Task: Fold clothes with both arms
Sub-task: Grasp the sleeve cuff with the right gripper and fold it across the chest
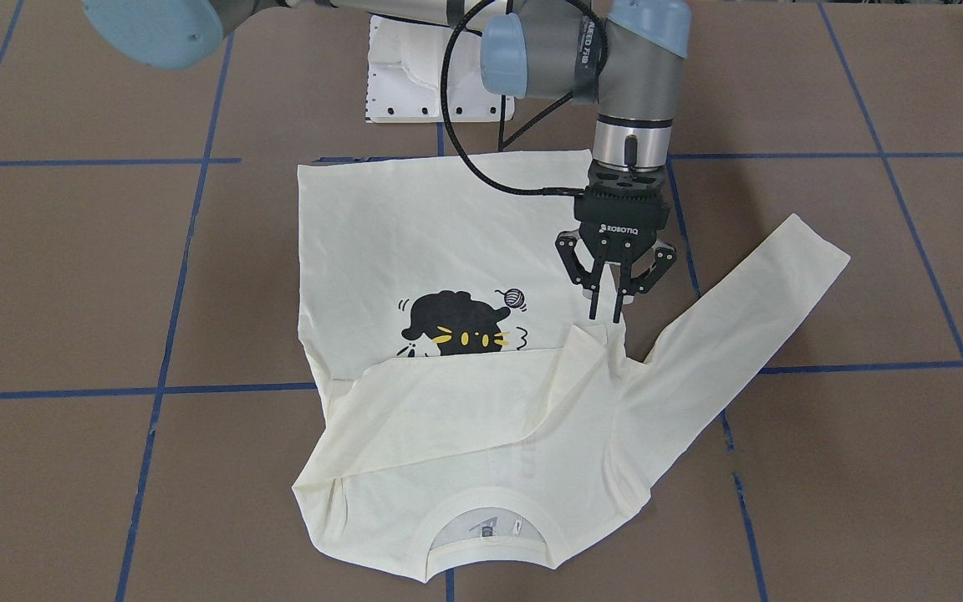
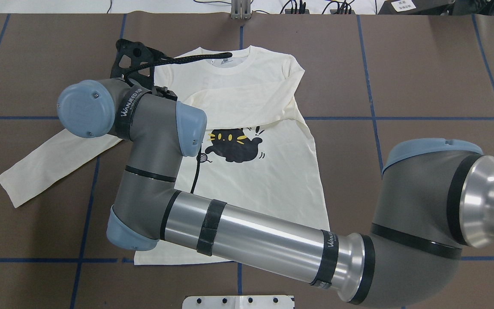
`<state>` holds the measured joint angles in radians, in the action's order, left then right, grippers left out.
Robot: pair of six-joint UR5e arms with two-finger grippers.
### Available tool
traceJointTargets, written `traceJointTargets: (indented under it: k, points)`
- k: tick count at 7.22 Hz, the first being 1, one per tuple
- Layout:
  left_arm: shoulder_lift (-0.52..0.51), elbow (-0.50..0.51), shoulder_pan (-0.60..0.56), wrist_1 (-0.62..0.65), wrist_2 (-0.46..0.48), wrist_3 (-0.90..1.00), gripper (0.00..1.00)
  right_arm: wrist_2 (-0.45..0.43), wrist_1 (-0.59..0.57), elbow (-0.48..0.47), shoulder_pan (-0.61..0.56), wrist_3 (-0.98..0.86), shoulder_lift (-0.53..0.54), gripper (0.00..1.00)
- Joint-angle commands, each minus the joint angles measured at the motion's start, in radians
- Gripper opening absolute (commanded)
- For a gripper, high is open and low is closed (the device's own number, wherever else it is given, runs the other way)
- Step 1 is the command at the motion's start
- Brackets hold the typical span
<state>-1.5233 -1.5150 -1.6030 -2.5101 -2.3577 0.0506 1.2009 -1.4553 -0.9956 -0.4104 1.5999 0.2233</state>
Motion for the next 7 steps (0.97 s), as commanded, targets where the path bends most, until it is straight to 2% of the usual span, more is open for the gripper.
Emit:
traceJointTargets:
  k: [1,3,4,5,6,7]
  points:
    - [-0.001,0.010,0.000,-0.001,0.002,0.000,1.00,0.145,-0.005,0.002,-0.060,0.000,-0.025,1.00]
    - [-0.009,0.012,0.002,-0.009,0.000,-0.031,1.00,0.306,-0.055,-0.011,-0.169,-0.039,-0.010,1.00]
    - [-0.011,0.006,0.002,-0.016,0.000,-0.040,1.00,0.394,-0.115,-0.071,-0.224,-0.139,0.039,1.00]
    - [-0.003,0.009,0.011,-0.114,-0.006,-0.038,1.00,0.493,-0.147,-0.184,-0.285,-0.269,0.136,1.00]
    - [-0.006,0.006,0.109,-0.139,-0.018,-0.069,1.00,0.575,-0.177,-0.306,-0.348,-0.399,0.240,1.00]
    - [-0.008,0.004,0.158,-0.142,-0.017,-0.142,1.00,0.630,-0.235,-0.446,-0.408,-0.531,0.352,1.00]
